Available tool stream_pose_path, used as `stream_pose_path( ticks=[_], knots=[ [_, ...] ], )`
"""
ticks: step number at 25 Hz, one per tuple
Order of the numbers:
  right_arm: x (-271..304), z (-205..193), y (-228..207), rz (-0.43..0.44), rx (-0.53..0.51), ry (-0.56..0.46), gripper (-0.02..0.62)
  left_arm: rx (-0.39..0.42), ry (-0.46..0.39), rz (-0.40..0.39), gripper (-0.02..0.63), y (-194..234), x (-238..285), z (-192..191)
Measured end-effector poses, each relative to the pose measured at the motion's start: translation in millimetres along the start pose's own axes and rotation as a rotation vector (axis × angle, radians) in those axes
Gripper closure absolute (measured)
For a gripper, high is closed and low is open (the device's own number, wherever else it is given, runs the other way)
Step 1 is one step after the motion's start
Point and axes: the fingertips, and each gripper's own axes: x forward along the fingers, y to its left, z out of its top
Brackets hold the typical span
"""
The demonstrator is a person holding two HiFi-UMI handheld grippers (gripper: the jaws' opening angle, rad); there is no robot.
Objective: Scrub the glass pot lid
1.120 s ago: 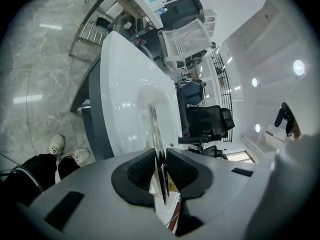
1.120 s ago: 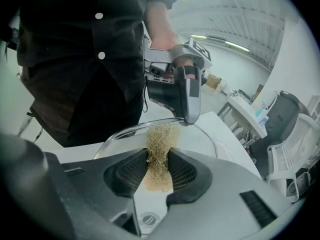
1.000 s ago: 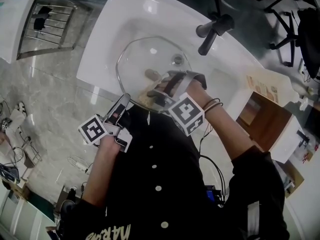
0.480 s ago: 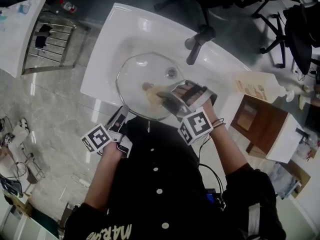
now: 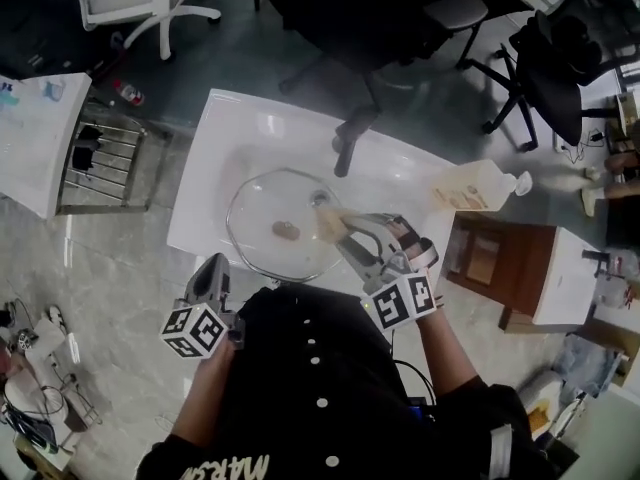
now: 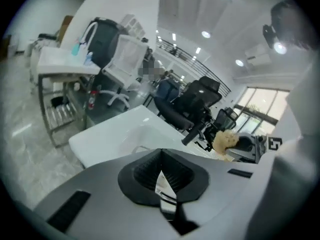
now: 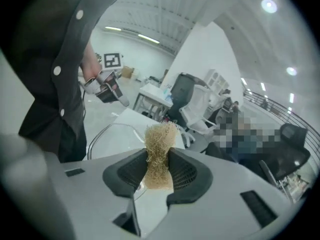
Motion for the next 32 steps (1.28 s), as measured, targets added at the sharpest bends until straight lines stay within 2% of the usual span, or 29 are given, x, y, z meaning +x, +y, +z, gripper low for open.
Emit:
stream_pose_path(
  ticks=[2, 7, 11, 15, 19, 20, 25, 32],
  knots=[
    [-15, 10, -16, -0.083, 0.056, -0.025, 0.456, 0.104, -0.023, -0.062, 0.580, -26, 6, 17],
    [-52, 20, -50, -0.256, 0.177, -0.073, 0.456, 0.250, -0.090, -0.196, 0.580, -84, 17, 52],
    [-91, 28, -76, -0.429, 0.232, -0.115, 0.456, 0.349, -0.137, -0.238, 0.580, -117, 14, 74],
    [-128, 40, -98, -0.549, 0.273, -0.147, 0.457, 0.474, -0.206, -0.278, 0.580, -149, 5, 97],
    [-167, 55, -123, -0.737, 0.456, -0.349, 0.457, 0.487, -0.252, -0.327, 0.580, -170, -2, 118],
    [-175, 55, -126, -0.774, 0.482, -0.371, 0.456, 0.490, -0.263, -0.333, 0.580, -172, -3, 123],
    [-209, 40, -130, -0.900, 0.531, -0.368, 0.456, 0.533, -0.315, -0.367, 0.580, -183, -15, 148],
    [-238, 17, -117, -0.982, 0.559, -0.355, 0.456, 0.570, -0.348, -0.327, 0.580, -170, -24, 172]
  ],
)
